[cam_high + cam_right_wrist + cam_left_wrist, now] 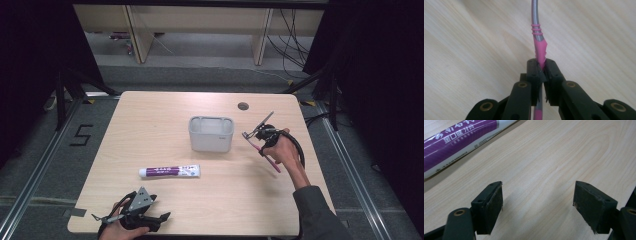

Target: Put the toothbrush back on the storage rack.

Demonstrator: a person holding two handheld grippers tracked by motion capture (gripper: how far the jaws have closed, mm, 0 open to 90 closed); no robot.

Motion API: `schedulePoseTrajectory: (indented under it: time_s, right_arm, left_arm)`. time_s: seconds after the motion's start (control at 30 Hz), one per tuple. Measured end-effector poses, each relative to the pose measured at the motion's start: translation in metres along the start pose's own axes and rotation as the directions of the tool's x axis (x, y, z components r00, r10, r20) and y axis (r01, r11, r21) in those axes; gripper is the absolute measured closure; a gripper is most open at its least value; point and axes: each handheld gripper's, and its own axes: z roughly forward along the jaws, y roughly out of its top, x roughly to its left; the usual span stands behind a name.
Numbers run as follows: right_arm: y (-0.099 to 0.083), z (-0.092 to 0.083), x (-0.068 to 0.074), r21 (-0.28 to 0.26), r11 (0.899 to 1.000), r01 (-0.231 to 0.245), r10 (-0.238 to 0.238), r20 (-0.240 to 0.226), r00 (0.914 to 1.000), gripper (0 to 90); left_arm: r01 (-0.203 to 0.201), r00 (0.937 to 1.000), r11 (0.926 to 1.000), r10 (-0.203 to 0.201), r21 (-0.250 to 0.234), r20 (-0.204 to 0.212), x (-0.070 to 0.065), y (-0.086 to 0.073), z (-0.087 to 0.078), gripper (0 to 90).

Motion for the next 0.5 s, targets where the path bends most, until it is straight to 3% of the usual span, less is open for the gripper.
schedulePoseTrajectory:
  time_s: [0.07, 0.13, 0.2, 0.3, 0.4, 0.5]
  right_arm:
    - [0.0, -0.008, -0.003, -0.042, 0.999, -0.005, 0.005, 0.004, 1.0, 83.7]
    - [0.0, -0.017, -0.003, -0.075, 0.996, -0.04, 0.04, -0.005, 0.9992, 83.8]
    - [0.0, -0.021, -0.005, -0.114, 0.993, -0.034, 0.034, 0.0, 0.9994, 83.8]
    - [0.001, -0.027, -0.006, -0.192, 0.98, -0.043, 0.043, -0.006, 0.9991, 83.7]
    - [0.002, -0.033, -0.004, -0.239, 0.968, -0.07, 0.069, -0.015, 0.9975, 83.7]
    - [0.005, -0.037, -0.005, -0.288, 0.955, -0.067, 0.063, -0.024, 0.9977, 83.8]
  left_arm:
    - [0.001, 1.0, 1.0, -0.001, -0.003, -0.006, 0.0, 0.0, 0.0, 23.4]
    - [0.003, 1.0, 1.0, -0.003, -0.002, -0.006, 0.0, 0.0, 0.0, 23.4]
    - [0.002, 1.0, 1.0, -0.002, -0.006, -0.001, 0.0, 0.0, 0.0, 23.4]
    - [0.004, 1.0, 1.0, -0.004, -0.003, -0.005, 0.0, 0.0, 0.0, 23.4]
    - [0.006, 1.0, 0.9999, -0.006, -0.008, -0.002, 0.0, 0.0, 0.0, 23.3]
    - [0.002, 1.0, 1.0, -0.002, -0.003, -0.008, 0.001, 0.0, 0.0, 23.3]
